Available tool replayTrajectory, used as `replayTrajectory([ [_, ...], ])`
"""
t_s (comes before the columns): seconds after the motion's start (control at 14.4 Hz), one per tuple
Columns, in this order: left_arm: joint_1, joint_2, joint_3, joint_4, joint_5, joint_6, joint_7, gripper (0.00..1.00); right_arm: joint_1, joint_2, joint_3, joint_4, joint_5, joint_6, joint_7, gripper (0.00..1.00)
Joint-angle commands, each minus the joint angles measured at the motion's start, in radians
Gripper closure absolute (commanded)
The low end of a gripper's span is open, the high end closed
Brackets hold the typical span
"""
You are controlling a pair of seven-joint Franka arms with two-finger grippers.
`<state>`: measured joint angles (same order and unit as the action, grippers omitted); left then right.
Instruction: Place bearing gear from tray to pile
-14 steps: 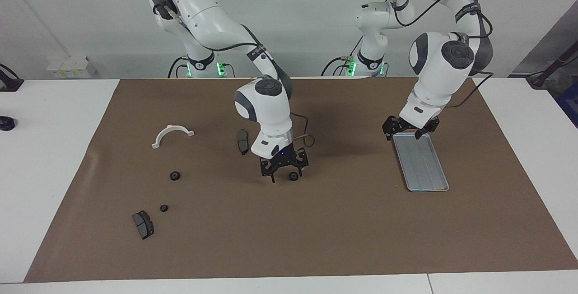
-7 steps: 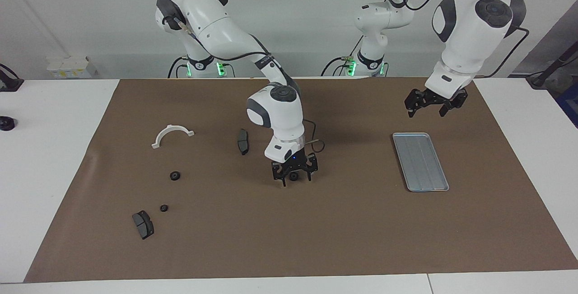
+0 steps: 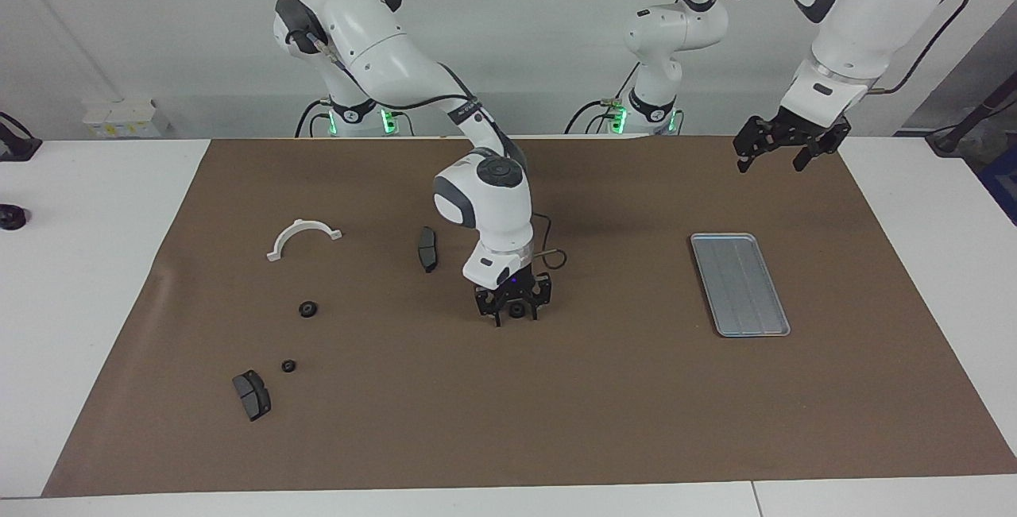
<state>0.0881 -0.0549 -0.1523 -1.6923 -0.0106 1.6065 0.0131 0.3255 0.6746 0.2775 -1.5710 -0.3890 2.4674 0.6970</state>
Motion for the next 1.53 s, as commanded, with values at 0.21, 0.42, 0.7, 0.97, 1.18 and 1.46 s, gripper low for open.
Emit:
replayTrajectory([
  [0.21,-0.039,-0.025,0.045,-0.038,-0.012,-0.008,0.028,0.00,0.003,-0.010,0.008,-0.011,-0.025,-0.045,0.078,0.53],
  [0.42,-0.037,-0.026,0.046,-0.015,-0.011,-0.011,0.030,0.00,0.003,-0.010,0.008,-0.009,-0.025,-0.045,0.076,0.78],
  [0.7,-0.037,-0.033,0.045,-0.004,-0.019,-0.003,0.033,0.00,-0.014,-0.010,0.006,0.019,-0.027,-0.064,0.072,0.93],
  [0.97,-0.037,-0.023,0.046,0.049,-0.046,-0.063,0.027,0.00,-0.084,-0.003,0.005,0.049,-0.022,-0.064,-0.003,0.96],
  [1.18,-0.039,-0.040,0.046,0.016,-0.046,-0.059,0.028,0.00,-0.198,-0.001,0.006,0.051,-0.013,-0.062,-0.149,0.99],
  [1.46,-0.034,-0.043,0.048,0.011,-0.046,-0.057,0.030,0.00,-0.327,0.005,0.006,0.051,-0.011,-0.062,-0.266,0.99],
])
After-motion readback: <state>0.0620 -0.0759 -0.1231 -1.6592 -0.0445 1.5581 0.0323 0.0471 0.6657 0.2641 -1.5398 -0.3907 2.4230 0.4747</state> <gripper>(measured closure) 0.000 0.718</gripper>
